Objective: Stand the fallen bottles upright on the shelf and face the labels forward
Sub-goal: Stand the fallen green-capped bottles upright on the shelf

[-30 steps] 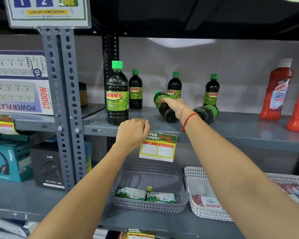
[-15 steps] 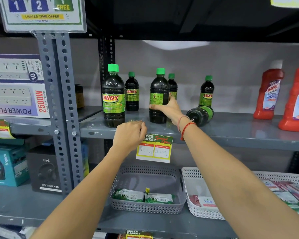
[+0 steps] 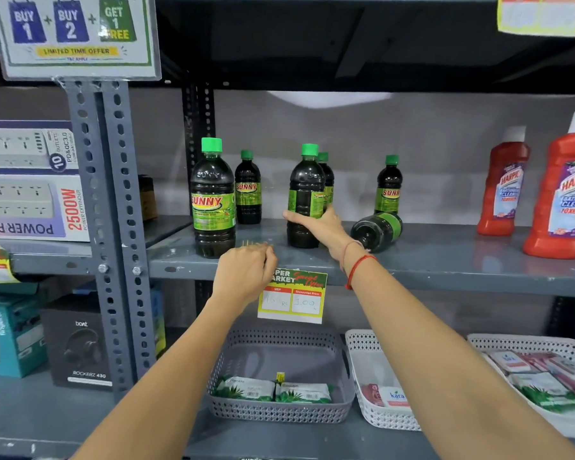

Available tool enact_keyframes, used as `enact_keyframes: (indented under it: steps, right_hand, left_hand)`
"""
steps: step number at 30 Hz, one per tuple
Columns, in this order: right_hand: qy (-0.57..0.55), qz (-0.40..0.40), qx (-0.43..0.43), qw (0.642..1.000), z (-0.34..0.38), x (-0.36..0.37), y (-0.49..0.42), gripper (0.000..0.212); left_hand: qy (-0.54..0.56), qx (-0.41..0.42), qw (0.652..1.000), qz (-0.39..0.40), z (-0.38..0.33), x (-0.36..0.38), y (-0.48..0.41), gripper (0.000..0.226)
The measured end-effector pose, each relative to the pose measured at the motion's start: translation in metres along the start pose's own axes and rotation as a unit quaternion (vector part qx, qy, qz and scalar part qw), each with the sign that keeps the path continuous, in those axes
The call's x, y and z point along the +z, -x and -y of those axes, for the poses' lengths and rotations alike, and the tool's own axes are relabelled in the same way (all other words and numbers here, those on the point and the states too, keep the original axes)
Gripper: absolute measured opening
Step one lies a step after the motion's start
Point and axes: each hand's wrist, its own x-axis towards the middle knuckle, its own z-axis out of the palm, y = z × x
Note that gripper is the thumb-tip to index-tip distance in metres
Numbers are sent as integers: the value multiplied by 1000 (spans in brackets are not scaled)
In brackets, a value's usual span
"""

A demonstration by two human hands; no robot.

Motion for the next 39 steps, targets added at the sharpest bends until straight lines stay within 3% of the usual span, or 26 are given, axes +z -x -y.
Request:
enact_keyframes:
  steps: [2, 5, 9, 12, 14, 16, 19, 25, 30, 34, 36, 39]
  right_hand:
    - [-66, 53, 2, 996, -2, -5, -3, 84]
    - [-36, 25, -19, 999, -7, -5, -2, 63]
    - [159, -87, -68, 981, -5, 8, 1, 97]
    - [91, -50, -25, 994, -4, 7, 1, 119]
    - [-10, 32, 12, 999, -5, -2, -2, 111]
    - [-77, 96, 21, 992, -7, -13, -7, 82]
    - [-129, 128, 23, 983, -10, -21, -10, 62]
    - [77, -21, -64, 995, -5, -2, 3, 94]
    - [-34, 78, -20, 996, -10, -15, -3, 67]
    - [42, 10, -53, 998, -9, -11, 1, 57]
    - [71, -30, -67, 995, -8, -6, 4, 66]
    - [45, -6, -61, 997, -8, -8, 5, 60]
  left_hand:
    - [3, -1, 1000, -4, 0, 0, 0, 78]
    - [8, -2, 1000, -8, 1, 0, 1, 76]
    - [14, 0, 1000, -12, 0, -1, 0, 74]
    - [11, 1, 1000, -12, 0, -1, 1, 73]
    - [8, 2, 1000, -13, 0, -1, 1, 73]
    - [7, 2, 1000, -15, 0, 0, 1, 74]
    - [8, 4, 1000, -20, 1, 0, 1, 74]
    - [17, 7, 1000, -22, 0, -1, 0, 72]
    - [12, 8, 1000, -20, 1, 0, 1, 72]
    - [7, 4, 1000, -17, 1, 0, 0, 73]
    - [7, 3, 1000, -15, 1, 0, 0, 74]
    - [7, 2, 1000, -14, 1, 0, 1, 73]
